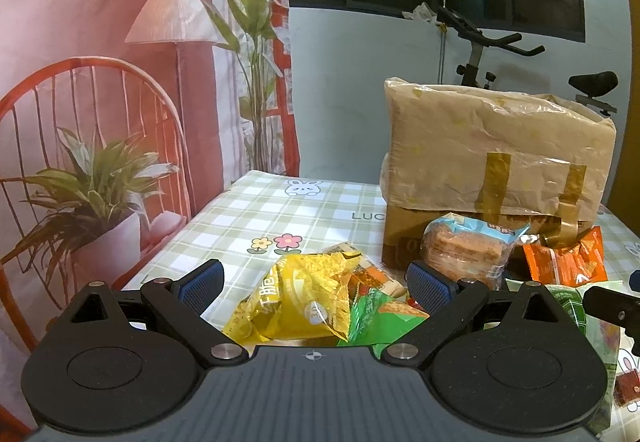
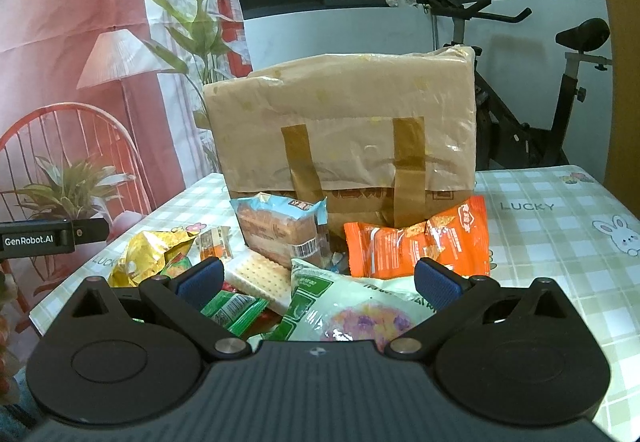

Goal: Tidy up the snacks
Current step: 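Reach the left tool to the green chip bag while the right tool reaches the white-green candy bag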

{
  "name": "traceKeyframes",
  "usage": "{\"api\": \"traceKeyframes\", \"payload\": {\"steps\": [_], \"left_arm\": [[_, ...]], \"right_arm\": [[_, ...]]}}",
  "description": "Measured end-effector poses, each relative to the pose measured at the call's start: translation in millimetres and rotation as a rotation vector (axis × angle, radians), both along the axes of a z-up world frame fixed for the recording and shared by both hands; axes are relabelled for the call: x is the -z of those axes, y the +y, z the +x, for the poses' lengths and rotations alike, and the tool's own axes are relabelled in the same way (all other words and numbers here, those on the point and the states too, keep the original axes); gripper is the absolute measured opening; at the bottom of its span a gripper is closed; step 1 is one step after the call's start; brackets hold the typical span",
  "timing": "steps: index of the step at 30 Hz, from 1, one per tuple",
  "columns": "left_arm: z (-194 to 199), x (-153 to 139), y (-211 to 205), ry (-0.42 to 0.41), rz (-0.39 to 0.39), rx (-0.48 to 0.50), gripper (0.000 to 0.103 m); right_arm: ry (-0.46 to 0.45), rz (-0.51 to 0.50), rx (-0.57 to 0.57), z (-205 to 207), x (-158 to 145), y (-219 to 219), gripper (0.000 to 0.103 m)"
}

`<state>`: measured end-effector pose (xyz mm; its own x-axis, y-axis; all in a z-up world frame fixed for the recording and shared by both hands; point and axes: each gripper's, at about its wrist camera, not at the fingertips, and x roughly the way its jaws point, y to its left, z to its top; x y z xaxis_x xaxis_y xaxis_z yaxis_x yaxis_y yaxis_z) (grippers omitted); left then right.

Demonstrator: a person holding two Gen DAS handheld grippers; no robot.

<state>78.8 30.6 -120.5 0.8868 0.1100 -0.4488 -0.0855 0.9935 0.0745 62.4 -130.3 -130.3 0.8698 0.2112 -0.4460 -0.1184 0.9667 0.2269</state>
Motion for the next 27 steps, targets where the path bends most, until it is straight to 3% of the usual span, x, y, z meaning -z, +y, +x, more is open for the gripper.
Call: {"api": "traceKeyframes", "payload": {"steps": [18,27], "left_arm": [[3.2,10.0,9.8,0.04,-0.037,0.002,0.099],[2.6,14.8,7.0,0.057,-0.053,0.025,0.099]], "right_arm": [[0.047,0.013,0.017,-0.6,9.1,-3.9,0.103],[0.067,-0.03,0.015,-4.3,10.4,-0.5,0.103]]}}
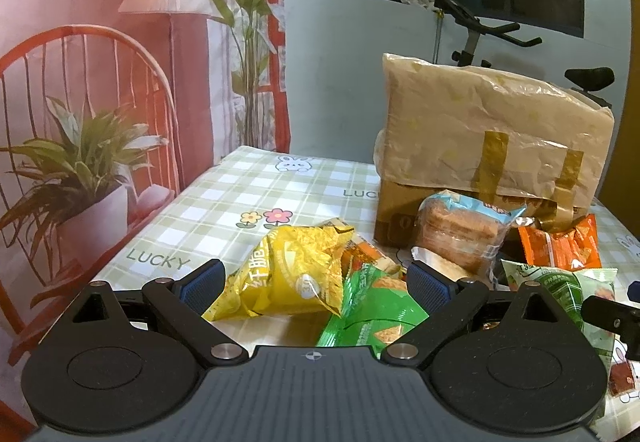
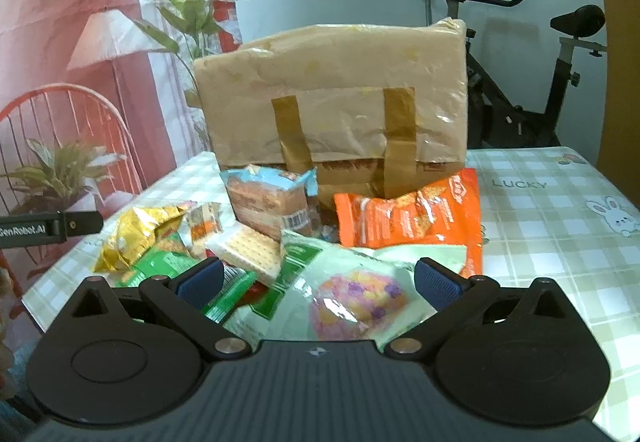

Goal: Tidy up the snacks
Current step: 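Reach the left tool to the green chip bag while the right tool reaches the white-green candy bag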

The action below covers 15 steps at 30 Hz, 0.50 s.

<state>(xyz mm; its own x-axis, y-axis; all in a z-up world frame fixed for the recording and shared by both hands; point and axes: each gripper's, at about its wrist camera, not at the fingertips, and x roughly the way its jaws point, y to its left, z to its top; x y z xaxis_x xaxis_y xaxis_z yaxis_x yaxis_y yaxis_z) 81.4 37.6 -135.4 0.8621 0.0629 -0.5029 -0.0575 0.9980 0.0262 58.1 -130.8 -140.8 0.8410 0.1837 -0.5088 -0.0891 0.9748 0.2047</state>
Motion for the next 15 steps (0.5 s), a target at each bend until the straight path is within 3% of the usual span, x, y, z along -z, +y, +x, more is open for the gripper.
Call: {"api": "traceKeyframes", "payload": {"steps": [7,15], "left_arm": [[4.1,8.1,-2.3,0.026,-0.011,0.026,0.099],[14.9,25.7,-7.7,0.065,-0.051,0.085,0.099]], "right_arm": [[0.067,0.034,0.069,2.3,7.9,-12.5,0.103],[0.137,0.066,0.012,17.3,25.3,-6.5,0.103]]}}
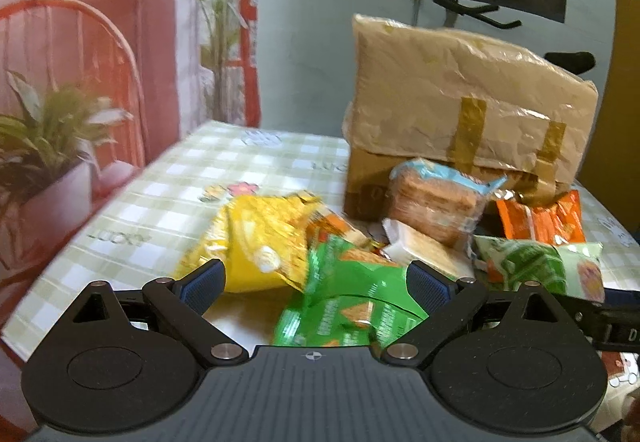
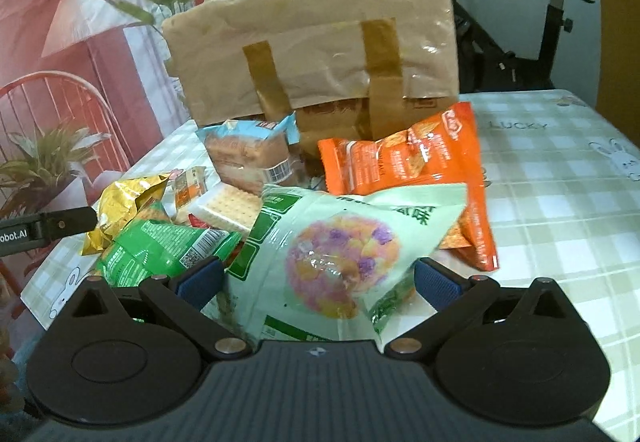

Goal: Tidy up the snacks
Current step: 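Reach the left tool to the green chip bag while the right tool reaches the white-green candy bag, then close the left tool on the green chip bag while the right tool grips the white-green candy bag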

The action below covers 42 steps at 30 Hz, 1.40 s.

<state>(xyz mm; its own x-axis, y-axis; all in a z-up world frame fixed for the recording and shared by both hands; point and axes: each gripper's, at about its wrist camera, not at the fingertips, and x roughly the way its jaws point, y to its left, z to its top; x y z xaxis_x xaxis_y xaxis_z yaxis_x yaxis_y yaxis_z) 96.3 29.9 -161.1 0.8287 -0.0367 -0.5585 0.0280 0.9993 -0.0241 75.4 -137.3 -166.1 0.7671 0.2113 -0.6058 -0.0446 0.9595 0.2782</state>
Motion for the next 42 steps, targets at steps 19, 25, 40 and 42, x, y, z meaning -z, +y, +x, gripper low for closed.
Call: {"api": "traceKeyframes", "payload": {"steps": [19,25,40,42], "left_arm": [[25.1,35.1,-12.0,0.077,-0.1,0.064,0.099],[27.6,37.7,-15.4,0.073,-0.094,0.075,0.099],[15.3,24.7,-9.8,0.011,-0.089,0.086,0.077],[13.5,22.6,-9.6,-0.002,-0.084,0.083,0.077]], "right_arm": [[-0.025,0.06,-0.039,4.0,7.7,-1.5,0.091],[-0.027,0.066,-0.044,3.6,7.9,-1.8,0.09],[-0.027,0.089,-0.057,1.6,6.9,-1.5,0.081],[-0.026,0.091,-0.055,1.2,7.1,-1.7,0.081]]}}
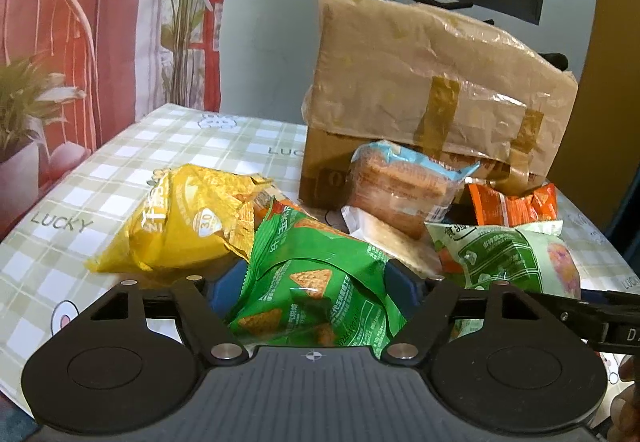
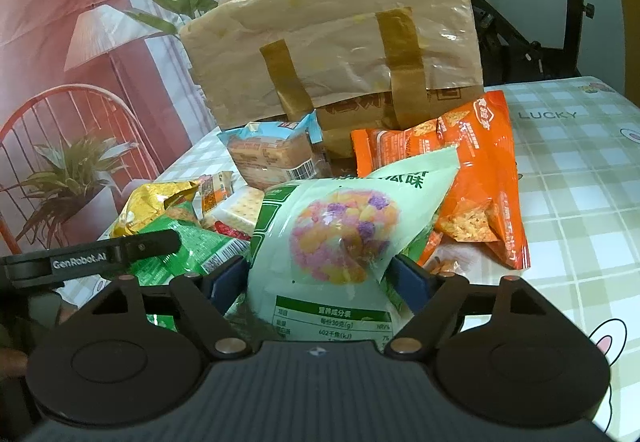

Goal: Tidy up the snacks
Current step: 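Close the left tool on the green chip bag while the right tool grips the white-green candy bag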

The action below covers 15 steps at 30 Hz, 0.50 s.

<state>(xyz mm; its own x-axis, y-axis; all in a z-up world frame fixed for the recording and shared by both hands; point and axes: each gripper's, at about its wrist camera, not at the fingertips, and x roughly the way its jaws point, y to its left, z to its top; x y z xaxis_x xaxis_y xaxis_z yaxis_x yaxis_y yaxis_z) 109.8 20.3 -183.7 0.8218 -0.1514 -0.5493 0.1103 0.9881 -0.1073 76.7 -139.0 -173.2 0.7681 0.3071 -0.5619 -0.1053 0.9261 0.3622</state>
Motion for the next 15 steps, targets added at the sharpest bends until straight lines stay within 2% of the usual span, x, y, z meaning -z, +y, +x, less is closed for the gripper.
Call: {"api": "traceKeyframes", "payload": {"steps": [15], "left_arm": [[-4.1,-0.7,2.1,-0.013,0.0,0.003,0.077]], "right_arm": [[0.002,0.008,0.004,0.1,0.5,-1.4,0.081]]}}
